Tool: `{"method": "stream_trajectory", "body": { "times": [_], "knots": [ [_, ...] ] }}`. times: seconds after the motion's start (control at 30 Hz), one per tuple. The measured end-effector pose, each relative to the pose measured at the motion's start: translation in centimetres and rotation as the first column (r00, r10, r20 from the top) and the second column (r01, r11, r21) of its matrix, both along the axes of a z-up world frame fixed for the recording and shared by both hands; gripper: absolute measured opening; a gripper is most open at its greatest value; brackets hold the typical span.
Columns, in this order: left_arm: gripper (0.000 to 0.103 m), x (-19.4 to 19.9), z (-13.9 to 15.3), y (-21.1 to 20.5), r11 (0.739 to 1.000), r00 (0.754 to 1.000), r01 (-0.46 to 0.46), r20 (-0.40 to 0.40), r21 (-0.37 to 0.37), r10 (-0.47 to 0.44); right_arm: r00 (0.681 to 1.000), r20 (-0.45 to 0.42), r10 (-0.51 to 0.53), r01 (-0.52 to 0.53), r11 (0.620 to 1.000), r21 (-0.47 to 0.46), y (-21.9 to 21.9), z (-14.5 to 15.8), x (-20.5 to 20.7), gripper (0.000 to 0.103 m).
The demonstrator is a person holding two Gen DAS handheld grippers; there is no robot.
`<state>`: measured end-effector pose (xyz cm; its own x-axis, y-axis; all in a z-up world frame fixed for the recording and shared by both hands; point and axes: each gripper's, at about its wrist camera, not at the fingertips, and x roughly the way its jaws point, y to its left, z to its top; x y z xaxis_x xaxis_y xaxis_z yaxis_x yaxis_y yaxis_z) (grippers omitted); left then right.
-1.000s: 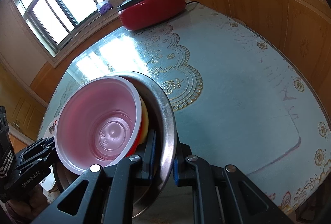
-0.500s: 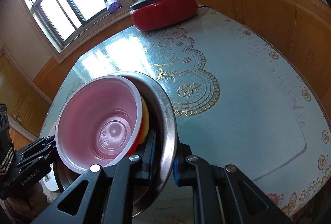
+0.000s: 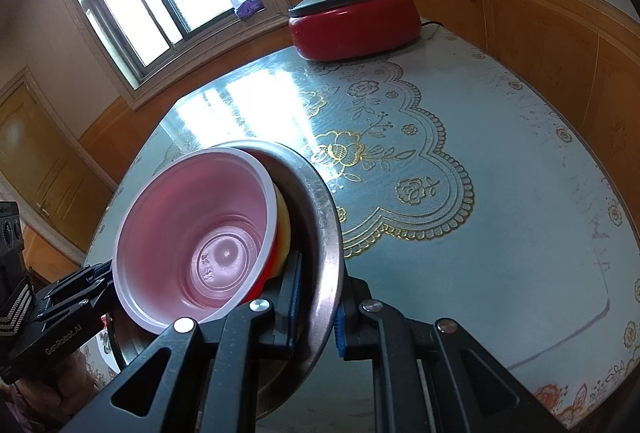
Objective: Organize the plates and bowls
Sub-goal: 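Carry the steel bowl with both tools over the plate stack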
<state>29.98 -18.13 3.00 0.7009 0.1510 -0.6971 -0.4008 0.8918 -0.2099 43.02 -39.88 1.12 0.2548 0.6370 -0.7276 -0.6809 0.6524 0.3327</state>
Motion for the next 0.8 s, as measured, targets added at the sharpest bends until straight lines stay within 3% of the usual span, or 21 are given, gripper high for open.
{"method": "stream_trajectory", "body": {
  "times": [0.8],
  "knots": [
    [0.017,-9.8,0.5,6.7,0.973,0.973,-0.23,0.012,0.006,0.23,0.969,-0.014,0.248,-0.247,0.968,0.037,10.5,0.3,-5.1,0.013]
  ]
}}
